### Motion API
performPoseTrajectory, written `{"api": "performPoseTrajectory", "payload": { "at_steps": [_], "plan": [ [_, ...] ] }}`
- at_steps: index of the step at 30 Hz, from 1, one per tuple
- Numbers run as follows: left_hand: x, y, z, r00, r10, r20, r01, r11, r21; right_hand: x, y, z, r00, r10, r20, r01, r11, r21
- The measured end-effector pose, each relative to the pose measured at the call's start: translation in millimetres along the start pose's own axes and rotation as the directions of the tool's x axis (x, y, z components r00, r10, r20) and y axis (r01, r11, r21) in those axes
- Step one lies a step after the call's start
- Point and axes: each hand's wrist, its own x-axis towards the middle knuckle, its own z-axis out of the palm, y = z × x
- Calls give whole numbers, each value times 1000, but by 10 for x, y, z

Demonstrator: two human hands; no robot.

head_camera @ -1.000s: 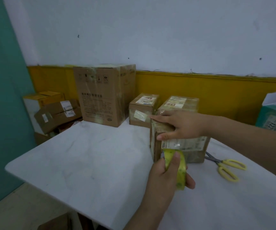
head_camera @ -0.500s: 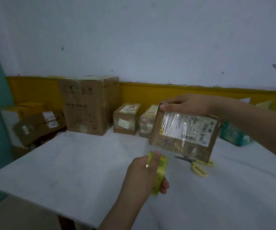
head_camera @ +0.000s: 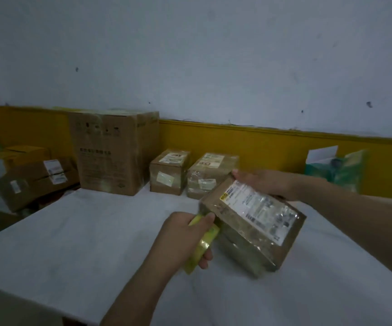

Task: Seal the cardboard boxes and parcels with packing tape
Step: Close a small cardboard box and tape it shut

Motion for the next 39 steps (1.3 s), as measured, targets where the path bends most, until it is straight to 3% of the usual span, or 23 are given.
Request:
{"api": "performPoseTrajectory", "payload": {
  "at_steps": [2, 5, 8, 10, 13, 16, 18, 25, 27, 30, 34, 36, 39],
  "plan": [
    [96, 0, -24, 997, -67, 33, 66, 997, 27, 162, 153, 202, 989, -25, -148, 1, 987, -161],
    [236, -47, -29, 993, -119, 14, 118, 991, 57, 375, 254, 577, 931, -222, -289, 45, 857, -513],
    [312, -82, -36, 992, -123, 0, 123, 991, 48, 400, 196, 658, 980, -169, -108, 107, 896, -430],
    [318, -98, -45, 993, -112, 35, 110, 993, 35, 390, 155, 621, 992, -121, 30, 120, 861, -495],
    [285, -124, -102, 988, -64, 143, 61, 998, 22, 364, 106, 631, 991, -111, 73, 132, 795, -593],
    [190, -196, -173, 978, 20, 206, -6, 997, -71, 331, 54, 704, 997, -70, 24, 70, 787, -613],
    [131, -219, -175, 977, 54, 208, -34, 995, -97, 262, -2, 663, 1000, -1, 12, 8, 832, -554],
    [135, -217, -184, 975, 38, 217, -36, 999, -14, -58, -168, 398, 940, 202, 274, -62, 892, -448],
    [152, -229, -187, 977, 37, 211, -38, 999, 2, -65, -123, 400, 951, 164, 262, -60, 930, -363],
    [157, -210, -231, 967, 45, 251, -41, 999, -21, -51, -66, 439, 990, 44, 136, 3, 945, -326],
    [120, -118, -394, 913, 122, 389, -13, 962, -272, -41, 57, 367, 996, 8, 92, 5, 991, -134],
    [107, -3, -442, 903, 145, 406, -85, 983, -161, -101, 114, 232, 1000, 0, 25, 1, 1000, -19],
    [172, 116, -418, 953, 103, 287, -157, 972, 172, -226, 196, 16, 999, -14, -51, 23, 983, 180]
  ]
}}
